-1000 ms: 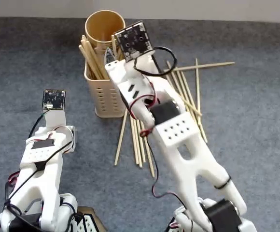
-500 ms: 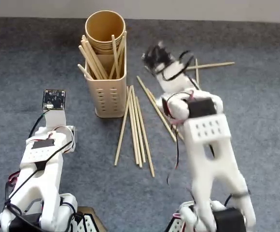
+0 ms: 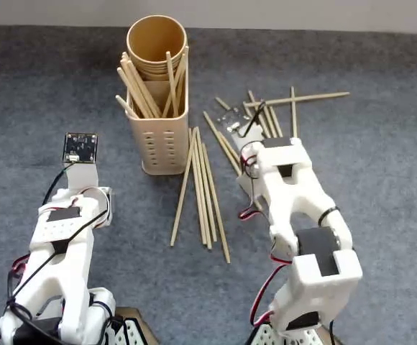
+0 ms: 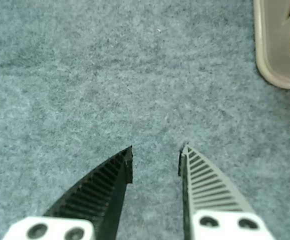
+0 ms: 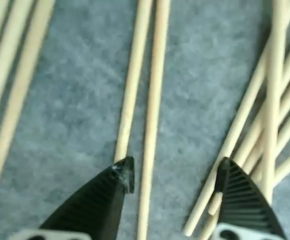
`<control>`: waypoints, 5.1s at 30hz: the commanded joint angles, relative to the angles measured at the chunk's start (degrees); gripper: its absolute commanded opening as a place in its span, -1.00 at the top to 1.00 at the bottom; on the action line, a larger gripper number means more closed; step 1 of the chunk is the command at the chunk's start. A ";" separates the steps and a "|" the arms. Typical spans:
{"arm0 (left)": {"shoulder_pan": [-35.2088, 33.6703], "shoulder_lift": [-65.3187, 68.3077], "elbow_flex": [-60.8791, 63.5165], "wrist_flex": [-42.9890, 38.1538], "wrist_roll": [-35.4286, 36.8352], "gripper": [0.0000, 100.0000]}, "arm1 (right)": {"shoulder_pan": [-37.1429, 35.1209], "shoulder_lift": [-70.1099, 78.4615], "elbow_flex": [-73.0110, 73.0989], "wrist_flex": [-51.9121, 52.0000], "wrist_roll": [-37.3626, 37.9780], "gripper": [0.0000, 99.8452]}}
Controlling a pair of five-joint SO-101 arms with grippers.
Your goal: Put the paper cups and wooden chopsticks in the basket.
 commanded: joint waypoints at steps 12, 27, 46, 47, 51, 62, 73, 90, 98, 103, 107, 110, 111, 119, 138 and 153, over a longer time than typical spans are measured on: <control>1.01 -0.84 -0.22 -0.53 -0.44 0.64 | -6.29 0.04 -5.85 -1.19 0.70 0.47; 1.01 -0.84 -0.22 -0.53 -0.44 0.64 | -7.34 13.85 -10.07 -0.40 0.26 0.47; 1.27 -0.84 -0.22 -0.53 -0.44 0.64 | 9.01 8.92 -38.37 20.00 -15.47 0.99; 1.27 -0.84 -0.22 -0.53 -0.44 0.64 | 9.10 6.37 -40.92 20.88 -16.70 0.99; 1.27 -0.84 -0.22 -0.62 -0.44 0.64 | 5.32 -7.69 -46.46 21.32 -22.15 0.99; 1.27 -0.84 -0.22 -0.70 -0.44 0.64 | -20.00 -41.45 -20.53 -12.62 -25.58 0.99; 3.30 -0.84 1.10 -0.88 -3.25 0.64 | -23.08 -42.77 2.24 -52.35 -25.14 0.99; 3.74 -0.84 1.27 -0.88 -3.69 0.64 | -19.38 -15.69 -18.42 -47.25 -27.25 0.98; 3.74 -0.84 1.27 -0.88 -3.69 0.64 | -18.24 -20.44 -18.42 -36.62 -27.16 0.50; 3.74 -0.84 1.27 -0.88 -3.69 0.64 | -18.15 -25.27 -18.51 -29.49 -27.16 0.47; 3.74 -0.84 1.27 -0.88 -3.78 0.64 | -16.84 -32.57 -18.51 -20.88 -27.16 0.47; 3.74 -0.84 1.27 -0.88 -3.78 0.64 | -16.66 -38.81 -18.42 -7.78 -27.16 0.47; 3.74 -0.84 1.27 -0.88 -3.78 0.64 | -16.66 -40.13 -18.42 -2.33 -27.16 0.47; 3.74 -0.84 1.27 -0.88 -3.78 0.64 | -16.75 -33.45 1.71 11.74 -21.19 0.47; 3.74 -0.84 1.27 -0.88 -3.78 0.64 | -17.63 -14.29 16.04 -5.32 -23.91 0.47; 3.74 -0.84 1.27 -0.88 -3.78 0.64 | -17.45 -5.41 15.69 -4.79 -23.65 0.94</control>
